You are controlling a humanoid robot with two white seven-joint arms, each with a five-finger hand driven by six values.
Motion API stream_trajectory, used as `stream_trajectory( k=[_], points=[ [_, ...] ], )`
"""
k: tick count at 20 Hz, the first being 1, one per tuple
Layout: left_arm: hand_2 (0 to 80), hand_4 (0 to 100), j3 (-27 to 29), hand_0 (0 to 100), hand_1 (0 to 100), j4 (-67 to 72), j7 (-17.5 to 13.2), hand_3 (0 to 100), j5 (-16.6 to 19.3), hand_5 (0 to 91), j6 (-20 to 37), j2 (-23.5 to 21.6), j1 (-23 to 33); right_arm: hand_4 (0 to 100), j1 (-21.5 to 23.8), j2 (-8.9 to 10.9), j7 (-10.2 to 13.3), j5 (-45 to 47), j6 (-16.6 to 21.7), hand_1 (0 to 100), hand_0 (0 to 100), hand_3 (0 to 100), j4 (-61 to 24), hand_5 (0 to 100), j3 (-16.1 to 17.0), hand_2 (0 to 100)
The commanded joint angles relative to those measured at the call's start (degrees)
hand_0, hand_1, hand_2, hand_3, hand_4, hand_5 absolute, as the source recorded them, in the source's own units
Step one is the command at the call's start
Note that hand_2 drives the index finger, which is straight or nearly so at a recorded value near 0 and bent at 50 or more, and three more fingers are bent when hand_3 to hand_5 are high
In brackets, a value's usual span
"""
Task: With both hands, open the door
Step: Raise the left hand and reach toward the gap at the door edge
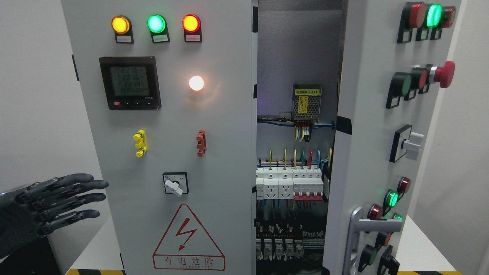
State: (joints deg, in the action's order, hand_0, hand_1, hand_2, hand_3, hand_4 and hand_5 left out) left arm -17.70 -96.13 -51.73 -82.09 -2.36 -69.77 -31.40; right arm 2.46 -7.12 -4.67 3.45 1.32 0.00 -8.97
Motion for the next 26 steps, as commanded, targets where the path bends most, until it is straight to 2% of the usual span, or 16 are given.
stream_trajectory(
  k=[1, 2, 5, 10, 11, 12, 13, 14, 16, 18, 21, 23, 26],
  points=[
    [0.0, 0, -27.9, 0, 0, -2.7, 0.3, 0, -1.4, 0.0, 7.0, 0.5, -6.4, 0, 0.0, 0.0, -0.1, 0.1, 0.0, 0, 38, 0, -1.8, 0, 0.0, 0],
    [0.0, 0, -27.8, 0, 0, -2.0, 0.4, 0, -1.3, 0.0, 7.8, -0.1, -5.6, 0, 0.0, 0.0, -0.1, 0.2, 0.0, 0, 38, 0, -1.8, 0, 0.0, 0],
    [0.0, 0, -26.2, 0, 0, 0.3, 1.4, 0, -0.6, 0.0, 7.5, 3.8, -5.6, 0, 0.0, 0.0, -0.1, 0.1, 0.0, 0, 38, 0, -1.8, 0, 0.0, 0],
    [0.0, 0, -25.7, 0, 0, -0.3, 1.5, 0, -0.7, 0.0, 7.3, 4.3, -6.0, 0, 0.0, 0.0, -0.1, 0.1, 0.0, 0, 38, 0, -1.8, 0, 0.0, 0],
    [0.0, 0, -26.5, 0, 0, -0.1, 1.5, 0, -0.8, 0.0, 6.5, 4.7, -7.6, 0, 0.0, 0.0, -0.1, 0.1, 0.0, 0, 38, 0, -1.8, 0, 0.0, 0],
    [0.0, 0, -28.6, 0, 0, -0.1, 1.5, 0, -0.9, 0.0, 4.2, 5.4, -10.9, 0, 0.0, 0.0, -0.1, 0.1, 0.0, 0, 38, 0, -1.8, 0, 0.0, 0],
    [0.0, 0, -33.7, 0, 0, -0.1, 1.5, 0, -1.3, 0.0, 1.4, 6.0, -15.8, 0, 0.0, 0.0, -0.1, 0.1, 0.0, 0, 38, 0, -1.8, 0, 0.0, 0],
    [0.0, 0, -38.3, 0, 0, -0.1, 1.5, 0, -1.7, 0.0, 0.6, 6.0, -20.5, 0, 0.0, 0.0, -0.1, 0.1, 0.0, 0, 38, 0, -1.8, 0, 0.0, 0],
    [0.0, 0, -46.6, 0, 0, 0.3, 1.5, 0, -4.7, 0.0, 0.6, 5.7, -28.5, 0, 0.0, 0.0, -0.1, 0.1, 0.0, 0, 38, 0, -1.8, 0, 0.0, 0],
    [0.0, 0, -52.2, 0, 0, 0.2, 1.8, 0, -7.5, 0.0, 0.6, 5.5, -34.9, 0, 0.0, 0.0, -0.1, 0.1, 0.0, 0, 38, 0, -1.8, 0, 0.0, 0],
    [0.0, 0, -57.3, 0, 0, -0.1, 3.6, 0, -10.1, 0.0, 0.6, 5.5, -41.3, 0, 0.0, 0.0, -0.1, 0.1, 0.0, 0, 38, 0, -1.8, 0, 0.0, 0],
    [0.0, 0, -58.4, 0, 0, -0.4, 5.1, 0, -10.3, 0.0, 0.7, 6.4, -42.3, 0, 0.0, 0.0, -0.1, 0.1, 0.0, 0, 38, 0, -1.8, 0, 0.0, 0],
    [0.0, 0, -62.1, 0, 0, -0.6, 5.1, 0, -10.6, 0.0, 0.7, 7.5, -44.9, 0, 0.0, 0.0, -0.1, 0.1, 0.0, 0, 38, 0, -1.8, 0, 0.0, 0]
  ],
)
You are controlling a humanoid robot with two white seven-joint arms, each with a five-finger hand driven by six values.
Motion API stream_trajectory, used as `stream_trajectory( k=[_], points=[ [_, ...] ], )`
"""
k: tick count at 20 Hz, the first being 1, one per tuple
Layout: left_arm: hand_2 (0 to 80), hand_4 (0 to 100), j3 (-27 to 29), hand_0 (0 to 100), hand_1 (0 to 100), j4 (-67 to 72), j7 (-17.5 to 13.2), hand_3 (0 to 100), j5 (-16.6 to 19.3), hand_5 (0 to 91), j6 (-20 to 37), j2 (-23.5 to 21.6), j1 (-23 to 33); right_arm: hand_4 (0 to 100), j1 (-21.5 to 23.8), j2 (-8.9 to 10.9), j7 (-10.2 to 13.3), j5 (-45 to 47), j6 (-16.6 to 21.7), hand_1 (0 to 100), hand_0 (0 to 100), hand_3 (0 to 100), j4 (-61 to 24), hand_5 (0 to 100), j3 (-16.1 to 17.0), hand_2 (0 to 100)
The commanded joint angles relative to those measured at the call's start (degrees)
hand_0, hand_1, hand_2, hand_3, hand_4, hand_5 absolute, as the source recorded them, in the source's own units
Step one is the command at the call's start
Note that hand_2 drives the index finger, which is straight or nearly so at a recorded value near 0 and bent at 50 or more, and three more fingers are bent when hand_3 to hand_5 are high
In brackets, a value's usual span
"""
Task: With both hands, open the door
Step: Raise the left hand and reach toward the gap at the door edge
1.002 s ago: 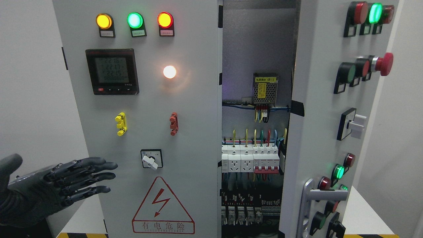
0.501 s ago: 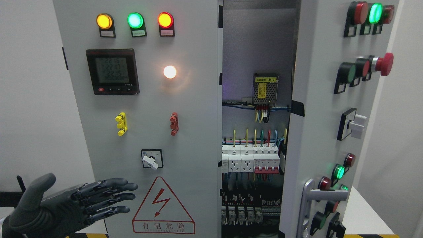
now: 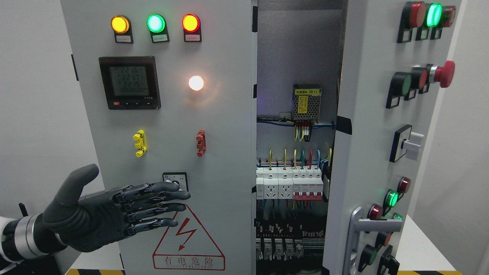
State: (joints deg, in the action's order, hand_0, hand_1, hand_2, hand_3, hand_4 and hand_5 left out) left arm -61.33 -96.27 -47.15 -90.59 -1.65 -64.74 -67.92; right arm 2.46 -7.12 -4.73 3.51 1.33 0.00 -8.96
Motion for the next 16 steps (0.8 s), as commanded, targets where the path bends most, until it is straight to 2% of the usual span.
stream_trajectory(
  k=[1, 5, 11, 15, 16],
  points=[
    [0.0, 0, -21.2, 0, 0, -0.8, 0.6, 0, -3.6, 0.0, 0.0, 2.4, -10.9, 0, 0.0, 0.0, 0.0, 0.0, 0.0, 0, 38, 0, -1.8, 0, 0.0, 0],
    [0.0, 0, -30.7, 0, 0, -0.8, 0.6, 0, -10.6, 0.0, 0.0, 3.5, -21.4, 0, 0.0, 0.0, 0.0, 0.0, 0.0, 0, 38, 0, -1.8, 0, 0.0, 0],
    [0.0, 0, -30.8, 0, 0, -0.3, 1.4, 0, -11.4, 0.0, 0.1, 8.0, -22.5, 0, 0.0, 0.0, 0.0, 0.0, 0.0, 0, 38, 0, -1.8, 0, 0.0, 0],
    [0.0, 0, -29.6, 0, 0, -0.3, 6.4, 0, -12.0, 0.0, 0.7, 12.4, -22.9, 0, 0.0, 0.0, 0.0, 0.0, 0.0, 0, 38, 0, -1.8, 0, 0.0, 0],
    [0.0, 0, -27.6, 0, 0, -0.1, 7.4, 0, -11.9, 0.0, 0.8, 14.2, -22.3, 0, 0.0, 0.0, 0.0, 0.0, 0.0, 0, 38, 0, -1.8, 0, 0.0, 0]
  ],
)
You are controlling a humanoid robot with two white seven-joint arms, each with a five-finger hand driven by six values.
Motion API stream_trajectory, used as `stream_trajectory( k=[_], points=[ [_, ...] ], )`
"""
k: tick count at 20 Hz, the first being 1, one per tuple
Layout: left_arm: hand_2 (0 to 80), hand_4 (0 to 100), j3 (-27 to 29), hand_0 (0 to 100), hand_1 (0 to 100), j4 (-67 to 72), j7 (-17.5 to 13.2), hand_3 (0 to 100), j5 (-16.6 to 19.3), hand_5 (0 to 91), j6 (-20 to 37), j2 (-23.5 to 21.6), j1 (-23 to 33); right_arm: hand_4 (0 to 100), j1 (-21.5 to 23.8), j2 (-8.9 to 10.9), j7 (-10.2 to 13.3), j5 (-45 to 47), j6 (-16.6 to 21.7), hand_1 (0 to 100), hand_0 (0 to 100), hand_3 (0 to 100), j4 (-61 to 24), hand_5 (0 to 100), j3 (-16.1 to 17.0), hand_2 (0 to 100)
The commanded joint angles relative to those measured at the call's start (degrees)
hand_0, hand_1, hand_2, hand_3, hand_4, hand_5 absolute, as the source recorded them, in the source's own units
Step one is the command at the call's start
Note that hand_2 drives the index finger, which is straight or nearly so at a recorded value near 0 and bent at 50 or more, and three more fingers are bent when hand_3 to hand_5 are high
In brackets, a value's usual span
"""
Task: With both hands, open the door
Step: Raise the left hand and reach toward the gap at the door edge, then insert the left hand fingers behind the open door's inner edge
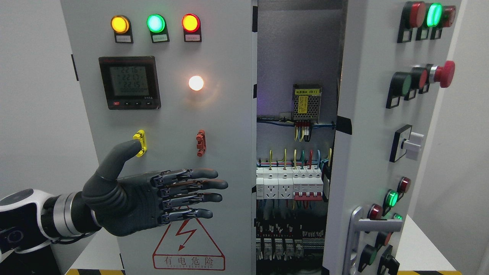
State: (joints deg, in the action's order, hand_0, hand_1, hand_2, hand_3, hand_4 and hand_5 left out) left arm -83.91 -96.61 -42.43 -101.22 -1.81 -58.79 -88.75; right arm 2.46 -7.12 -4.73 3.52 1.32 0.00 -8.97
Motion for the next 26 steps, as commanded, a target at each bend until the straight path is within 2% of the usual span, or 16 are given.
stream_trajectory(
  k=[1, 3, 9, 12, 16, 20, 26],
  points=[
    [0.0, 0, -2.3, 0, 0, 0.7, 3.7, 0, -1.3, 0.0, 0.8, 9.6, 0.0, 0, 0.0, 0.0, 0.0, 0.0, 0.0, 0, 38, 0, -1.8, 0, 0.0, 0],
    [0.0, 0, 1.3, 0, 0, 1.4, 4.5, 0, -1.3, 0.0, 0.6, 11.1, 1.6, 0, 0.0, 0.0, 0.0, 0.0, 0.0, 0, 38, 0, -1.8, 0, 0.0, 0],
    [0.0, 0, 3.0, 0, 0, 3.4, 4.8, 0, -1.3, 0.0, 0.6, 17.4, 1.3, 0, 0.0, 0.0, 0.0, 0.0, 0.0, 0, 38, 0, -1.8, 0, 0.0, 0],
    [0.0, 0, 4.4, 0, 0, 6.0, 5.1, 0, -1.1, 0.0, 0.3, 22.2, 1.2, 0, 0.0, 0.0, 0.0, 0.0, 0.0, 0, 38, 0, -1.8, 0, 0.0, 0],
    [0.0, 0, 7.4, 0, 0, 8.3, 8.8, 0, -0.6, 0.0, 0.0, 26.4, 1.4, 0, 0.0, 0.0, 0.0, 0.0, 0.0, 0, 38, 0, -1.8, 0, 0.0, 0],
    [0.0, 0, 10.1, 0, 0, 9.5, 10.2, 0, -0.3, 0.0, -0.6, 29.6, 1.4, 0, 0.0, 0.0, 0.0, 0.0, 0.0, 0, 38, 0, -1.8, 0, 0.0, 0],
    [0.0, 0, 14.8, 0, 0, 13.0, 11.4, 0, 1.4, 0.0, -5.2, 35.3, 1.6, 0, 0.0, 0.0, 0.0, 0.0, 0.0, 0, 38, 0, -1.8, 0, 0.0, 0]
  ],
)
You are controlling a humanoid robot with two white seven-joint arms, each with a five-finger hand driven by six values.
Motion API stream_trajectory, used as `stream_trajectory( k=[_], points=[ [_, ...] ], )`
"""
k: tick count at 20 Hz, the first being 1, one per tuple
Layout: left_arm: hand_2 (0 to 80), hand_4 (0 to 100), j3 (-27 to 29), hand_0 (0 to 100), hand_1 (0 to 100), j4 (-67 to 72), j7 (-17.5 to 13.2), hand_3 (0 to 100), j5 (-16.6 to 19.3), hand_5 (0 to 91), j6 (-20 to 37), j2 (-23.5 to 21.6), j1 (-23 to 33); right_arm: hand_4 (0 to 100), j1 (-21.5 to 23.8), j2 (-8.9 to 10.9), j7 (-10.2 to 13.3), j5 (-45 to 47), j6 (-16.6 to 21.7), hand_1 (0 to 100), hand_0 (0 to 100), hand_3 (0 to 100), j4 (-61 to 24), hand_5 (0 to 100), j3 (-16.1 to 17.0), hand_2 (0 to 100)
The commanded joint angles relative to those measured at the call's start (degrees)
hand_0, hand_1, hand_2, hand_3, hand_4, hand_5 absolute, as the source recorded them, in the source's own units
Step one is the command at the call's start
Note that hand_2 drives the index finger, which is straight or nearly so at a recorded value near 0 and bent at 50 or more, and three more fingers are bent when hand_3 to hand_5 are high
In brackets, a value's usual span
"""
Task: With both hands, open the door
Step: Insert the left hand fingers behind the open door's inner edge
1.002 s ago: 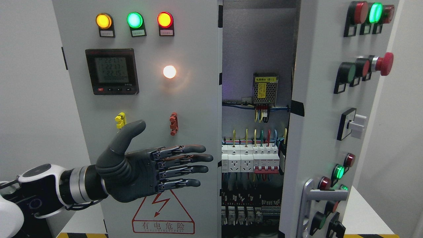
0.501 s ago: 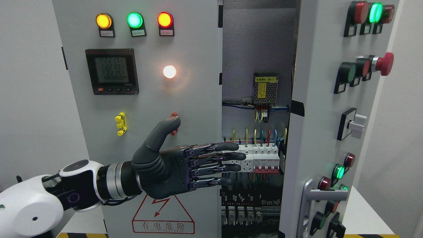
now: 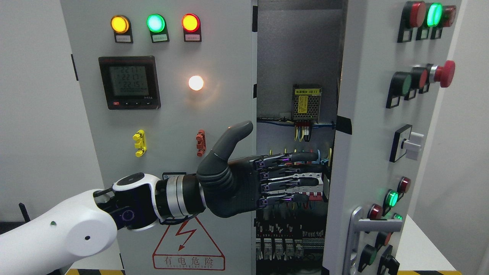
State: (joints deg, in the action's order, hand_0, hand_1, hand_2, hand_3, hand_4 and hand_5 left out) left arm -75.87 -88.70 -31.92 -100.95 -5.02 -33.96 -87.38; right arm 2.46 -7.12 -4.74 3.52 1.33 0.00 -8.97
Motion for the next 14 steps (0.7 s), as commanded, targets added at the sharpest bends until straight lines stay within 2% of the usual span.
stream_trajectory(
  k=[1, 5, 9, 14],
  points=[
    [0.0, 0, 7.1, 0, 0, 5.5, 1.3, 0, 1.7, 0.0, -2.4, 11.2, 0.3, 0, 0.0, 0.0, 0.0, 0.0, 0.0, 0, 38, 0, -1.8, 0, 0.0, 0],
    [0.0, 0, 7.9, 0, 0, 6.6, 2.8, 0, 2.8, 0.0, -2.3, 13.7, 0.4, 0, 0.0, 0.0, 0.0, 0.0, 0.0, 0, 38, 0, -1.8, 0, 0.0, 0],
    [0.0, 0, 8.3, 0, 0, 6.5, 6.1, 0, 5.1, 0.0, -2.3, 15.3, 0.4, 0, 0.0, 0.0, 0.0, 0.0, 0.0, 0, 38, 0, -1.8, 0, 0.0, 0],
    [0.0, 0, 8.8, 0, 0, 6.4, 6.7, 0, 5.6, 0.0, -2.4, 16.8, 0.5, 0, 0.0, 0.0, 0.0, 0.0, 0.0, 0, 38, 0, -1.8, 0, 0.0, 0]
  ],
)
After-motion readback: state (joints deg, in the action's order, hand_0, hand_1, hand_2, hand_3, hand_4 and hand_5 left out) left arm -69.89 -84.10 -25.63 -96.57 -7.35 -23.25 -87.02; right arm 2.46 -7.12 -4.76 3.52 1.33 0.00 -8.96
